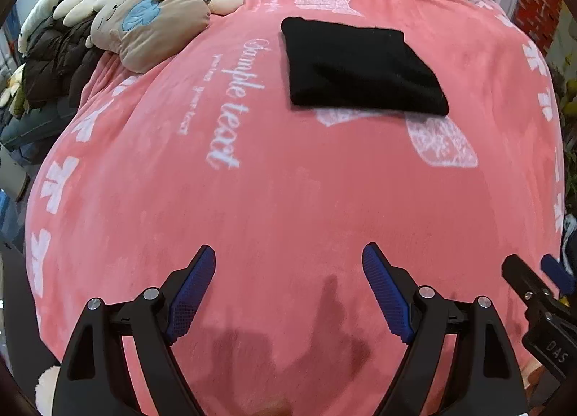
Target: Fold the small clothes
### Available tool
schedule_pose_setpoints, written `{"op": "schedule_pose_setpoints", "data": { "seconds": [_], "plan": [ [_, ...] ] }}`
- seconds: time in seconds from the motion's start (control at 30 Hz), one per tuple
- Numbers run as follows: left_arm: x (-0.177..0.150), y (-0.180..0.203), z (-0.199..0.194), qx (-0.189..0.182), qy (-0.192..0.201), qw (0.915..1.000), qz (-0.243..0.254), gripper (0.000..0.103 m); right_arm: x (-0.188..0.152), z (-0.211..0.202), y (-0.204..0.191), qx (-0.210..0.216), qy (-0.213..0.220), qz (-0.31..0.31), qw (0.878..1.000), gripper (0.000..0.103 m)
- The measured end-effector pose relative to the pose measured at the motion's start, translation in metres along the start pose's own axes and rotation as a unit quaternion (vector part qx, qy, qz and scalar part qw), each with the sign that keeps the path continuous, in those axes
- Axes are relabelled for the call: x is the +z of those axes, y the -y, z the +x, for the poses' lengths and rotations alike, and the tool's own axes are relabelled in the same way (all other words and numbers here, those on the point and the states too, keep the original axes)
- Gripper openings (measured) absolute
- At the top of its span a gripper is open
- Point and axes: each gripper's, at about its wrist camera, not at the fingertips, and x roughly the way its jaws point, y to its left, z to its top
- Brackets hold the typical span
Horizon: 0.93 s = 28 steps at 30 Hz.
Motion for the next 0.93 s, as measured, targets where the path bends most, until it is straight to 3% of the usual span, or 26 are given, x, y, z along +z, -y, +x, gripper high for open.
{"op": "schedule_pose_setpoints", "data": {
  "seconds": [0.23, 0.7, 0.8, 0.93],
  "plan": [
    [-0.007, -0.006, 0.003, -0.005, -0.007, 1.0000, -0.004, 0.086, -0.007, -0.004, -0.004, 0.000, -0.003, -0.011, 1.000, 0.095],
    [-0.003, -0.001, 0.007, 0.001, 0.012, 0.9999, 0.007, 0.086, -0.006, 0.001, -0.006, 0.002, -0.006, -0.015, 1.000, 0.095],
    [-0.002, 0.000, 0.008, 0.001, 0.009, 0.9999, 0.010, 0.077, -0.005, 0.003, -0.006, 0.000, -0.005, -0.014, 1.000, 0.095],
    [-0.001, 0.001, 0.011, -0.005, 0.002, 1.0000, 0.008, 0.077, -0.003, 0.005, -0.005, 0.001, -0.007, -0.013, 1.000, 0.095]
  ]
}}
